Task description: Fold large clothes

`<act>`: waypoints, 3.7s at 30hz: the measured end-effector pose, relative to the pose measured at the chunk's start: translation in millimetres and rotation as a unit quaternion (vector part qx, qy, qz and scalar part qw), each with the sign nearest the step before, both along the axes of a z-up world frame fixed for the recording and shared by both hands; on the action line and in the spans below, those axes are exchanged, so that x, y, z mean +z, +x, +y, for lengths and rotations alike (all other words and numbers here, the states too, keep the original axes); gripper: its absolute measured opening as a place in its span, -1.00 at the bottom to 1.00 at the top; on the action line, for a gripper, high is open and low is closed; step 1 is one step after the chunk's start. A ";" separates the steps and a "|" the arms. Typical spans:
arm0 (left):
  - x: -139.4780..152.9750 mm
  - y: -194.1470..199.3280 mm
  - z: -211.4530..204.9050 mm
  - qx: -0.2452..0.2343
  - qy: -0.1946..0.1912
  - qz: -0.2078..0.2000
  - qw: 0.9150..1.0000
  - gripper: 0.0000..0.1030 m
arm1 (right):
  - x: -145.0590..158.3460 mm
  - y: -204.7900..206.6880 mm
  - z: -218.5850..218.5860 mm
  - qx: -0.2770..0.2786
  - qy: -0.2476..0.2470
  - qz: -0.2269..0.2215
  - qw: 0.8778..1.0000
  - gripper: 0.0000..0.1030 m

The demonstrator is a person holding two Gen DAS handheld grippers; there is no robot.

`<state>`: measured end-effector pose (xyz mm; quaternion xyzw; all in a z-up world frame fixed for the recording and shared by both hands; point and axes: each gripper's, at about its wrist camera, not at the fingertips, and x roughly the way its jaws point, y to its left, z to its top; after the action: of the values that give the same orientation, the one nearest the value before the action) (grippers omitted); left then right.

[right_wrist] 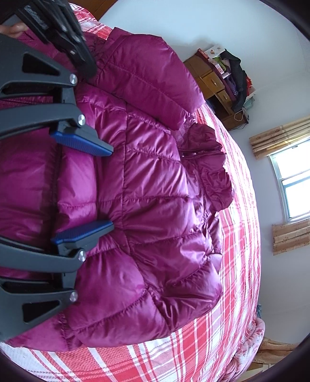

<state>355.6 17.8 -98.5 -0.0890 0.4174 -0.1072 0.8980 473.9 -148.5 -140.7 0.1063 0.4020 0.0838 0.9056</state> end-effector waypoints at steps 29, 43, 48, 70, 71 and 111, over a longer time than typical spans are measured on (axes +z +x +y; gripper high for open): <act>-29.8 -50.7 93.1 0.155 -0.004 -0.028 0.988 -0.83 | 35.7 4.5 46.1 0.032 -0.008 0.005 0.999 -0.65; 46.8 47.2 78.3 0.175 0.109 -0.056 0.977 -0.83 | 4.2 -4.1 27.0 0.035 -0.027 0.012 0.999 -0.53; -1.3 79.1 94.3 0.200 0.133 0.012 0.971 -0.83 | 10.4 -11.5 3.4 0.048 0.023 0.026 0.998 -0.30; -28.2 69.3 83.4 0.207 0.197 -0.013 0.958 -0.82 | 4.9 13.4 38.0 0.042 -0.044 0.007 0.998 -0.29; -28.3 69.5 83.4 0.207 0.198 -0.013 0.958 -0.82 | 4.8 12.9 39.9 0.041 -0.050 0.005 0.998 -0.29; -8.9 20.4 132.6 0.282 0.011 -0.099 0.954 0.56 | 63.1 243.0 12.2 -0.057 0.014 0.145 0.988 0.56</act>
<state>376.0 150.4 -107.4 -0.1824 0.2850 0.1470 0.9295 716.8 -136.3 -77.7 0.1529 0.5211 0.0212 0.8394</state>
